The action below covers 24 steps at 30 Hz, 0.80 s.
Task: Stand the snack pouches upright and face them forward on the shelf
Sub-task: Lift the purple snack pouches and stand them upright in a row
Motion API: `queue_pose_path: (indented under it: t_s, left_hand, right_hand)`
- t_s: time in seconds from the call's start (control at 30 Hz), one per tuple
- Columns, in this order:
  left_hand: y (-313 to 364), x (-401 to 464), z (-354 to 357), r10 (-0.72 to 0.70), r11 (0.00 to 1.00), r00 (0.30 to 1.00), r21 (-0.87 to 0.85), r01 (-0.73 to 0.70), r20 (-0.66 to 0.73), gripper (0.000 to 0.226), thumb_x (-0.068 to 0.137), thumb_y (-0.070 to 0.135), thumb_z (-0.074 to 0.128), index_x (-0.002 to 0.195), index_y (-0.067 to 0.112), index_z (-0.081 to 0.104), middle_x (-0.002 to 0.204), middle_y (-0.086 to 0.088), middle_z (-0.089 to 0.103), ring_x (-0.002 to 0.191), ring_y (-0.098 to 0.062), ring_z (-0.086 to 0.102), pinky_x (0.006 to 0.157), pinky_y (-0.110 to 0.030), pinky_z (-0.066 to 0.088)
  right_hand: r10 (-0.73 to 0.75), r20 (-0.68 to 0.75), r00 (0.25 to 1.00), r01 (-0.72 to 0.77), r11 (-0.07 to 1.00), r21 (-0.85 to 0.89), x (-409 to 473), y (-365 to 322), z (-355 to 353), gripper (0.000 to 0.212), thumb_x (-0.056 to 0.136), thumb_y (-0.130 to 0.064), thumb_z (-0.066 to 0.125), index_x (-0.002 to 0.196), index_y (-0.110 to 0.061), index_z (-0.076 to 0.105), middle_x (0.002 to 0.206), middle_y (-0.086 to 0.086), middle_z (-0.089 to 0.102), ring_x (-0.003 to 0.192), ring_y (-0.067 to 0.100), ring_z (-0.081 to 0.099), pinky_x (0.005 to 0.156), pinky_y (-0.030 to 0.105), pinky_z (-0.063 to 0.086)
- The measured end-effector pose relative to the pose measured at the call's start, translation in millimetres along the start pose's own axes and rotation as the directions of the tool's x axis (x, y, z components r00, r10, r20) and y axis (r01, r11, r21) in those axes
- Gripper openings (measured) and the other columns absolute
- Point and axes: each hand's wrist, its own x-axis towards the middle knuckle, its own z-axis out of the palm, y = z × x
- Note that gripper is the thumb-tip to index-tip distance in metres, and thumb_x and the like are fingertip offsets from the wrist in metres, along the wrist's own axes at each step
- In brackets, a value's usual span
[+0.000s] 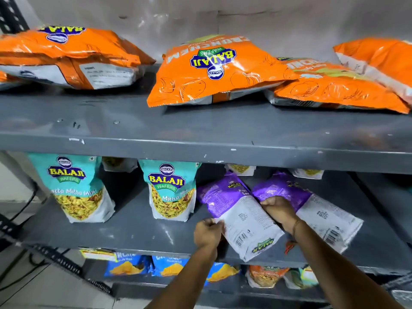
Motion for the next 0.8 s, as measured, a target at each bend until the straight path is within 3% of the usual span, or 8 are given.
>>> queue_pose_path:
  t_s: [0.07,0.13,0.23,0.3,0.37,0.5,0.67,0.8]
  left_hand:
    - [0.3,0.7,0.3,0.055,0.998,0.997,-0.002,-0.056,-0.053,0.030,0.077,0.023,0.076,0.053,0.016,0.060,0.056,0.005,0.064,0.059,-0.013,0.057,0.068,-0.028,0.047]
    - [2.6,1.8,3.9,0.146,0.988,0.988,-0.047,-0.149,-0.059,0.037,0.078,0.020,0.074,0.047,0.015,0.055,0.044,0.010,0.051,0.050,-0.005,0.045,0.061,-0.026,0.038]
    - [17.5,1.4,12.2,0.333,0.928,0.942,-0.162,-0.336,-0.048,0.045,0.083,0.010,0.070,0.050,0.019,0.042,0.058,0.003,0.035,0.063,-0.011,0.030,0.062,-0.031,0.028]
    - [32.4,2.5,16.4,0.456,0.859,0.888,-0.230,-0.458,-0.065,0.042,0.085,0.006,0.069,0.057,0.022,0.042,0.065,-0.004,0.032,0.068,-0.014,0.029,0.064,-0.032,0.026]
    - [46.4,4.3,21.7,0.533,0.808,0.844,-0.261,-0.529,-0.061,0.031,0.088,0.009,0.067,0.063,0.012,0.049,0.070,-0.004,0.039,0.071,-0.016,0.032,0.066,-0.032,0.029]
    - [59.5,10.6,29.8,0.560,0.787,0.828,-0.290,-0.544,-0.034,0.016,0.089,0.011,0.067,0.074,0.004,0.066,0.077,-0.005,0.055,0.078,-0.016,0.043,0.070,-0.033,0.036]
    - [35.3,22.3,33.4,0.520,0.850,0.854,-0.102,-0.516,0.010,0.017,0.087,0.013,0.069,0.081,-0.003,0.073,0.074,-0.006,0.066,0.076,-0.009,0.050,0.069,-0.030,0.042]
    - [30.6,26.1,31.9,0.532,0.846,0.846,0.015,-0.532,0.033,0.014,0.087,0.013,0.069,0.088,0.000,0.072,0.085,-0.016,0.076,0.067,-0.003,0.056,0.071,-0.026,0.044]
  right_hand:
    - [-0.048,-0.038,0.998,0.050,0.997,0.056,-2.2,0.8,-0.1,0.033,0.082,0.000,0.068,0.056,-0.020,0.069,0.059,-0.012,0.071,0.060,0.000,0.062,0.057,0.012,0.049]
    - [-0.112,-0.080,0.991,0.120,0.987,0.106,-7.4,-2.1,-5.3,0.037,0.081,0.003,0.064,0.056,-0.023,0.071,0.058,-0.016,0.072,0.064,0.001,0.064,0.061,0.010,0.050]
    - [-0.214,-0.211,0.954,0.239,0.966,0.101,-16.5,-9.4,-20.3,0.041,0.082,0.003,0.058,0.066,-0.033,0.070,0.070,-0.017,0.073,0.074,0.002,0.067,0.074,0.017,0.051]
    - [-0.288,-0.307,0.907,0.316,0.948,0.044,-25.0,-15.8,-28.0,0.035,0.085,-0.008,0.059,0.071,-0.039,0.066,0.071,-0.019,0.071,0.072,0.001,0.066,0.070,0.018,0.049]
    - [-0.357,-0.396,0.846,0.354,0.932,-0.084,-33.5,-22.1,-34.2,0.018,0.086,-0.019,0.057,0.079,-0.034,0.064,0.075,-0.010,0.072,0.070,0.013,0.065,0.065,0.027,0.047]
    - [-0.469,-0.496,0.730,0.430,0.880,-0.201,-41.9,-11.3,-34.3,0.019,0.089,-0.029,0.051,0.092,-0.016,0.065,0.076,0.012,0.073,0.065,0.029,0.067,0.062,0.042,0.054]
    - [-0.422,-0.441,0.792,0.442,0.895,-0.064,-44.9,25.1,-13.7,0.009,0.094,-0.010,0.055,0.095,-0.010,0.064,0.076,0.012,0.071,0.065,0.034,0.067,0.064,0.054,0.056]
    - [-0.385,-0.448,0.807,0.437,0.899,0.014,-46.0,29.1,-13.6,0.011,0.092,-0.008,0.058,0.100,-0.013,0.063,0.088,0.005,0.071,0.079,0.028,0.069,0.077,0.043,0.058]
